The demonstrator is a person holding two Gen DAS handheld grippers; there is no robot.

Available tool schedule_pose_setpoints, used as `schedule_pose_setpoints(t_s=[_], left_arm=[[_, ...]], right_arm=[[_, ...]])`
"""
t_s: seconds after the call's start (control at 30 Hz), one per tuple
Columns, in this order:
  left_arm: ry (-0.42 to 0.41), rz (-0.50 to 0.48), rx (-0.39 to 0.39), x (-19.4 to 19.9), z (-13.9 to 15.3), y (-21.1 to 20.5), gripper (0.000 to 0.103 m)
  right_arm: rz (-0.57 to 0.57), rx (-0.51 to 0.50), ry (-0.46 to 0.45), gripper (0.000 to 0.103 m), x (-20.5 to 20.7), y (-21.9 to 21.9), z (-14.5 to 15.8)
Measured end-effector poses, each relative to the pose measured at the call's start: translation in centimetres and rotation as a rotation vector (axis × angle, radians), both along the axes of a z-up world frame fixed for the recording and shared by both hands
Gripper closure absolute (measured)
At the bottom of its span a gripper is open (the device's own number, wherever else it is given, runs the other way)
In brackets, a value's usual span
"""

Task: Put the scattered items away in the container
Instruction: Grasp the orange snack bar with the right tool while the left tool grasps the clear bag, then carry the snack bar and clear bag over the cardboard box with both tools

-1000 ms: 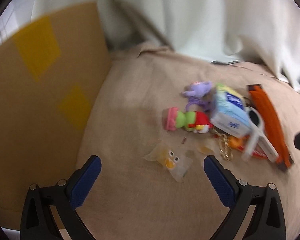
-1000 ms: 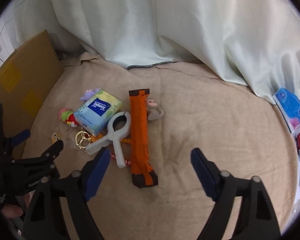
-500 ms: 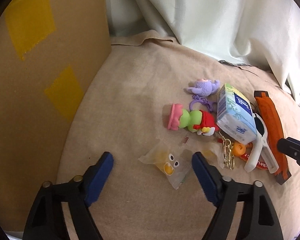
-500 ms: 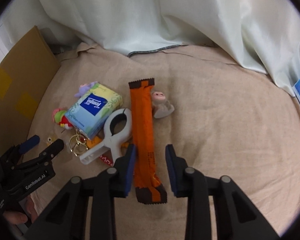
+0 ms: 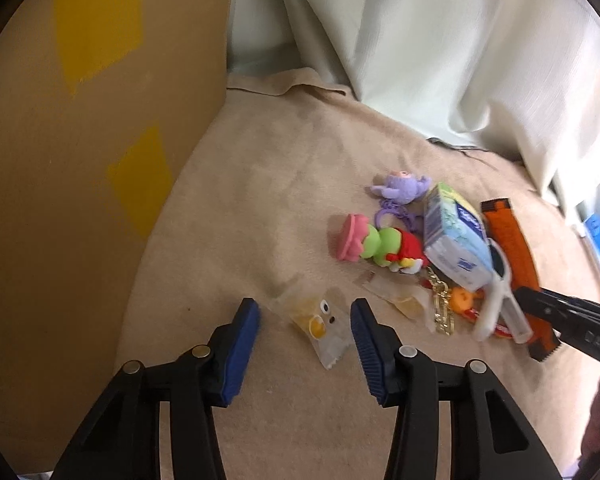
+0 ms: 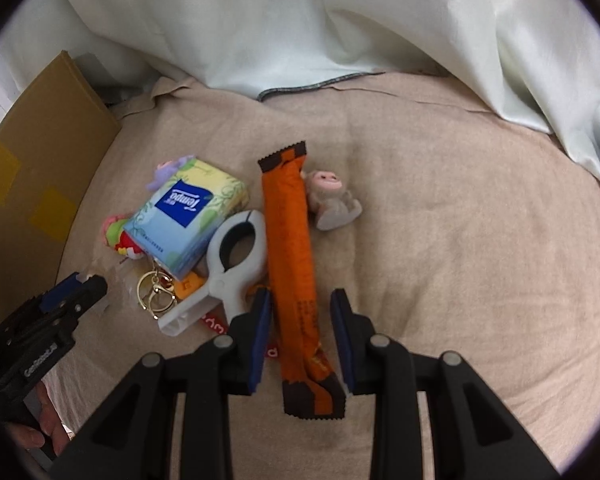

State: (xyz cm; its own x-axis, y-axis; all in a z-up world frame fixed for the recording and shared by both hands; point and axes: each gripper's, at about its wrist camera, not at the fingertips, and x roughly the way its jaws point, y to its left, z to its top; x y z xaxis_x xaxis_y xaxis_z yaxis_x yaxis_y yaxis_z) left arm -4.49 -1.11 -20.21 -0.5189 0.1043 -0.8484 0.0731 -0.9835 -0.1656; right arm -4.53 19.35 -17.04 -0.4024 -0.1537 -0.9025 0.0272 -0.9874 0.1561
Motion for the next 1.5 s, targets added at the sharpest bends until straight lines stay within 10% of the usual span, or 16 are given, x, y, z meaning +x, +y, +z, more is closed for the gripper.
schedule_pose_setpoints(t_s=[0.37, 0.47, 1.0, 1.5], left_arm=[[-0.017, -0.013, -0.04, -1.1, -0.1, 0.7, 0.055], [-0.018, -0.034, -0.114, -1.4, -0.2, 1.5, 0.073], [0.01, -0.059, -0.031, 0.1, 1.5, 0.6, 0.081], [0.12, -0.09, -0.026, 1.1, 11.9, 1.1, 0.081]], right_arm=[[0.007, -0.005, -0.01, 0.072, -0.8, -0.2, -0.2], [0.002, -0.016, -0.014, 0.077, -0.7, -0.1, -0.3], [-0.018, -0.08, 0.032, 0.078, 0.9, 1.4, 2.3], [0.001, -0.089, 0.164, 0.078, 2.3, 1.2, 9.7]])
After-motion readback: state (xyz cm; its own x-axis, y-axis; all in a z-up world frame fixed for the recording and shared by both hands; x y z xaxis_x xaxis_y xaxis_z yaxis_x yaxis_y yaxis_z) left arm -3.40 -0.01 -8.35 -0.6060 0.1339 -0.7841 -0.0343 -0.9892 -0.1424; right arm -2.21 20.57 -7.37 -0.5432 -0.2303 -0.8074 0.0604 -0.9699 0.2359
